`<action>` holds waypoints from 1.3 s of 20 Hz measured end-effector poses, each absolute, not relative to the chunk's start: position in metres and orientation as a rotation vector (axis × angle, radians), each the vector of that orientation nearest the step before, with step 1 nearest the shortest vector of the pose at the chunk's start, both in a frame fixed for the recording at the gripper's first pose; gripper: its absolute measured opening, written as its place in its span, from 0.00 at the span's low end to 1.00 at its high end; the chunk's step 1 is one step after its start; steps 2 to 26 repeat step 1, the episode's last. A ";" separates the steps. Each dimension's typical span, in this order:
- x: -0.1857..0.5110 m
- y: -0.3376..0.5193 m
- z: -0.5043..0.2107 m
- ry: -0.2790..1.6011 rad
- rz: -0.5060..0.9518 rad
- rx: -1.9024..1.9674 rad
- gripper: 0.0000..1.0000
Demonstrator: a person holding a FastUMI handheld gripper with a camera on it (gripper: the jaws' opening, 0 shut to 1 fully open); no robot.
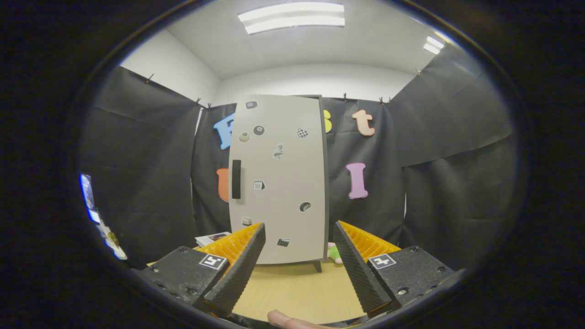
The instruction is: Open the shoe cabinet door, grab the shoes and put them into the shoe cabinet, then close the shoe cabinet door.
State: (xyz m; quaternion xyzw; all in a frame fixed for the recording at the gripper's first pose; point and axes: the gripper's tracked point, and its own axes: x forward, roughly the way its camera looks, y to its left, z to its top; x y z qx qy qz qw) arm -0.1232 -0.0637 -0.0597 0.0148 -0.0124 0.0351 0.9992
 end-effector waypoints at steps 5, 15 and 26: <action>-0.123 -0.063 -0.062 -0.023 0.066 0.034 0.98; -0.123 -0.063 -0.062 -0.023 0.066 0.034 0.98; -0.123 -0.063 -0.062 -0.023 0.066 0.034 0.98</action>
